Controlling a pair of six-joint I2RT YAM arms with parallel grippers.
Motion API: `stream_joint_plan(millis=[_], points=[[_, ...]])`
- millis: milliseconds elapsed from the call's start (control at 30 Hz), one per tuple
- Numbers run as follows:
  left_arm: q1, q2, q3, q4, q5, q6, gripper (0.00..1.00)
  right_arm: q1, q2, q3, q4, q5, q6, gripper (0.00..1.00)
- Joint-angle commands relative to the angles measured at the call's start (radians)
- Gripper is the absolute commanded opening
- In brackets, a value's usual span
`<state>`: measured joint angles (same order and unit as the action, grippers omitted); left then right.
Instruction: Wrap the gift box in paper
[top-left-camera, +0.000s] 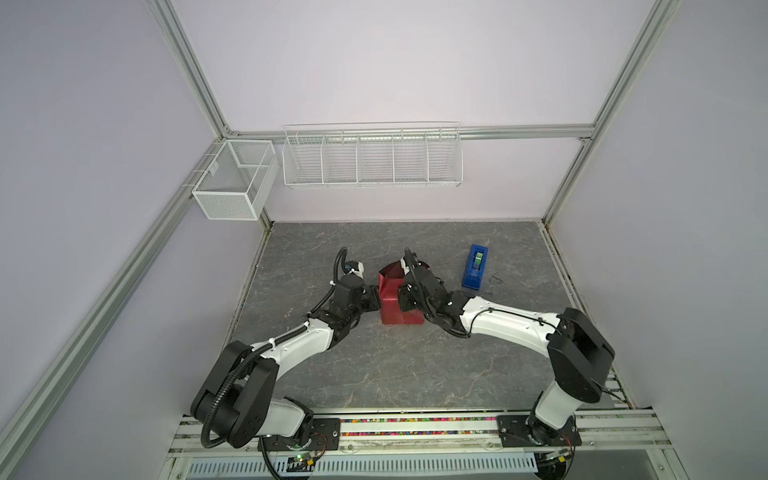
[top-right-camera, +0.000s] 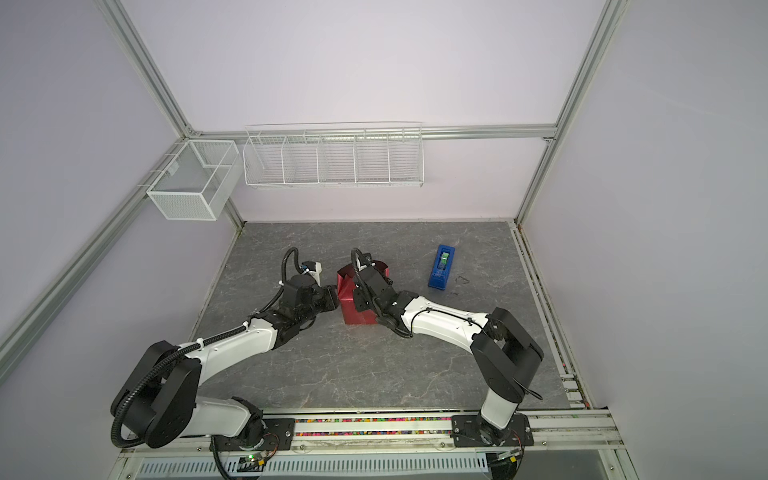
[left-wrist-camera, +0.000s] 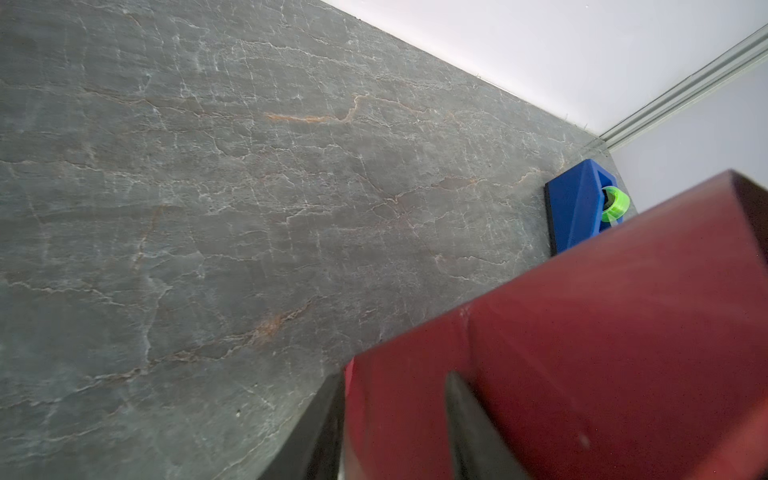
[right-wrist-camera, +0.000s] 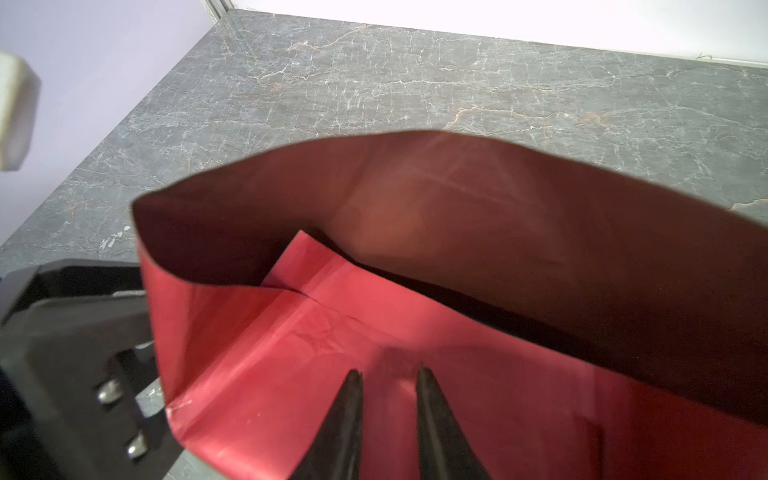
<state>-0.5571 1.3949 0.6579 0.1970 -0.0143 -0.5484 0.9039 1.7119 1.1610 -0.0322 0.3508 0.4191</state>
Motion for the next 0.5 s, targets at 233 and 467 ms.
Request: stream_joint_plan(millis=[233, 467], points=[[-0.023, -0.059, 0.022, 0.037, -0.04, -0.012, 0.4, -0.003, 0.04, -0.028, -0.063, -0.021, 0.018, 0.27], [-0.023, -0.027, 0.023, 0.059, -0.022, -0.016, 0.4, -0.003, 0.046, -0.027, -0.063, -0.025, 0.02, 0.26]])
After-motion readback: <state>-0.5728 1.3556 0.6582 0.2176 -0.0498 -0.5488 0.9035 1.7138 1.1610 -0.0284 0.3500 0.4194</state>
